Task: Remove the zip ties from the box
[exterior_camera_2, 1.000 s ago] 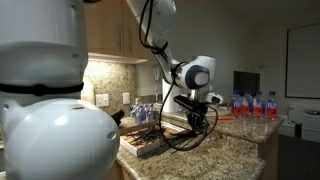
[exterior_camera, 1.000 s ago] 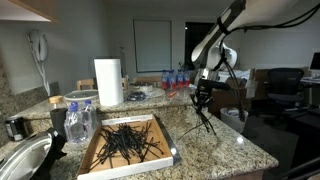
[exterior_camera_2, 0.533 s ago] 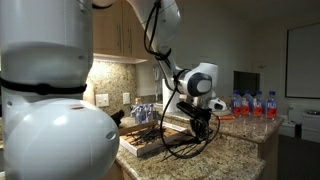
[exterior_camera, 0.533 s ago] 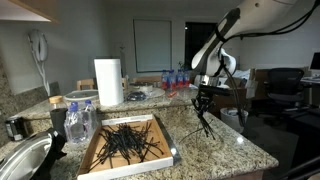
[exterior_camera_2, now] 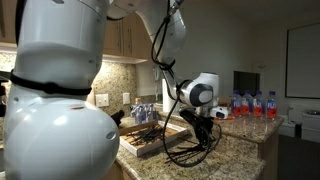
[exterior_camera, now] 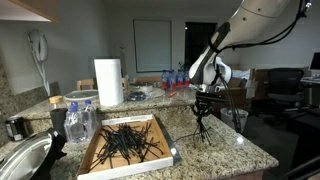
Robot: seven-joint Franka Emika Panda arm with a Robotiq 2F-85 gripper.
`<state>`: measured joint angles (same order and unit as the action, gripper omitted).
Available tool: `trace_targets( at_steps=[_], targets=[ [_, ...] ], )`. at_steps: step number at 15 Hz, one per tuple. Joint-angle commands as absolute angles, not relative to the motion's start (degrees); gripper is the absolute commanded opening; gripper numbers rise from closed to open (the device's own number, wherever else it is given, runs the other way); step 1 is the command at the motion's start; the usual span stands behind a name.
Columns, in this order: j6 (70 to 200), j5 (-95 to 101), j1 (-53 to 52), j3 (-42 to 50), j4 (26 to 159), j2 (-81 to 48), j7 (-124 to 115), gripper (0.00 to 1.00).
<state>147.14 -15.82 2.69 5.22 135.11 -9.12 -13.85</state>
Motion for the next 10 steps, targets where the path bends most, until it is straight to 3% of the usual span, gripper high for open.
trace_targets(
  at_steps=[1, 10],
  targets=[
    [147.4, -14.1, 2.3, 4.9, 132.8, -12.2, -16.6, 0.08],
    [147.2, -10.7, 0.7, 5.4, 128.8, -16.5, -20.5, 0.08]
  ],
)
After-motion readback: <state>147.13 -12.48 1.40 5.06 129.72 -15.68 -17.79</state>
